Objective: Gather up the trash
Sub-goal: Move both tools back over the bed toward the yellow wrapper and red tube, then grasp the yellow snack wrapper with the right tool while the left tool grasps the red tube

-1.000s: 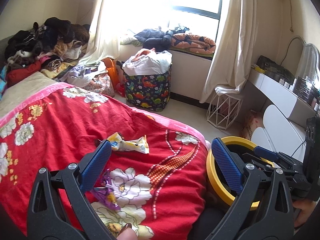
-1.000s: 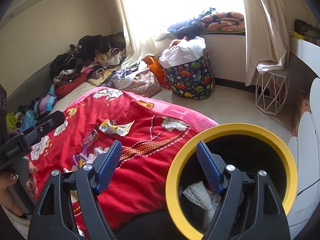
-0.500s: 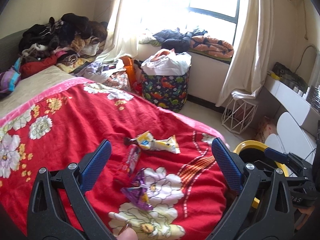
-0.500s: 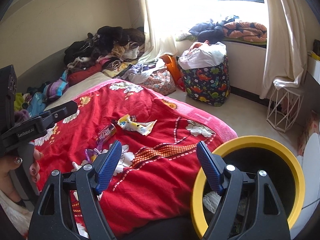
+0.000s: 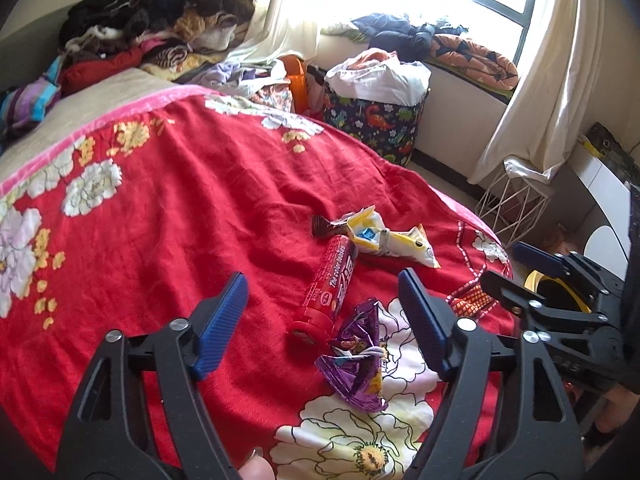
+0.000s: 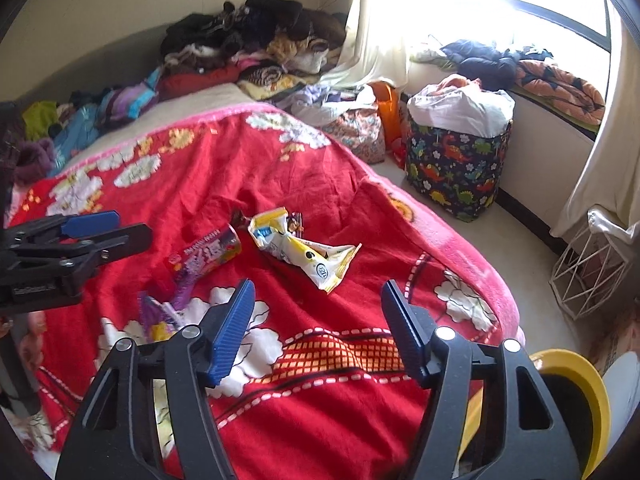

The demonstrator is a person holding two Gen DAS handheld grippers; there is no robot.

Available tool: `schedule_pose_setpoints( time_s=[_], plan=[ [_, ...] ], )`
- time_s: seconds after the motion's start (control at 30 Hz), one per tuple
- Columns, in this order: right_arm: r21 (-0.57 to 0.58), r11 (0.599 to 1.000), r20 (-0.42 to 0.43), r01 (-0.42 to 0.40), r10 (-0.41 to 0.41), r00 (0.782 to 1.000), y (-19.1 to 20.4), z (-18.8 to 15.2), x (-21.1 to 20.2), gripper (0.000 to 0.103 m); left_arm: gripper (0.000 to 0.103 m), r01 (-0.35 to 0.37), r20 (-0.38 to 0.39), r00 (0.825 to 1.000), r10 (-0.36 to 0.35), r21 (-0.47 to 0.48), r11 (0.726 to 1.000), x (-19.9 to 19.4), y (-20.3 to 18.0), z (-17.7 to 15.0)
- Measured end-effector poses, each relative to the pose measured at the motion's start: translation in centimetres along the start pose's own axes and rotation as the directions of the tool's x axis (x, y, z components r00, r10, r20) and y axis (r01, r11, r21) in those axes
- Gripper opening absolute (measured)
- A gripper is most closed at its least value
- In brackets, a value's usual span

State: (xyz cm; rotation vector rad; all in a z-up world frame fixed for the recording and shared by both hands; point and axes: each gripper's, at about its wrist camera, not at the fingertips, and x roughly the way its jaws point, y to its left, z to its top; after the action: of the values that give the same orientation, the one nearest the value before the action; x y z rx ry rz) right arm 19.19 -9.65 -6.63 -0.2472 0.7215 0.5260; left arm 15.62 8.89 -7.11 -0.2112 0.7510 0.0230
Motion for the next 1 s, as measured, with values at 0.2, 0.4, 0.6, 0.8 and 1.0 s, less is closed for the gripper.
schedule_pose_setpoints(
  time_s=[0.2,0.4,0.6,0.8,1.0],
  plan=[
    [-0.005,1.0,-0.089,-0.013,0.012,0.996,0.1,0.7,5.0,0.055,0.052,0.029,-0.062,0.998,-0.031,-0.032,0.999,2.6,0.6,-0.2],
    [-0.044,0.999,-0.128,0.009,-0.014,0.992,0.6,1.3,8.0,0.05,0.043,0.043,-0.103,0.994,-0.045,-0.028,0.999,4.4,0.5,-0.3],
    [-0.063,0.998,-0.2,0.013,-0.026,0.979,0.8,1.1,10.6,0.035,0.04,0.039,-0.135,0.99,-0.04,-0.014,0.999,5.8,0.2,-0.2],
    [0.086,0.996,-0.189,-0.035,0.051,0.981,-0.7,0.3,9.9,0.025,0.033,0.023,-0.175,0.984,-0.022,-0.001,1.0,7.1,0.2,-0.8],
    [0.238,0.965,-0.105,-0.108,0.136,0.985,-2.1,-0.7,6.3,0.022,0.023,0.028,-0.158,0.987,-0.028,0.0,1.0,6.7,-0.2,-0.9]
  ],
)
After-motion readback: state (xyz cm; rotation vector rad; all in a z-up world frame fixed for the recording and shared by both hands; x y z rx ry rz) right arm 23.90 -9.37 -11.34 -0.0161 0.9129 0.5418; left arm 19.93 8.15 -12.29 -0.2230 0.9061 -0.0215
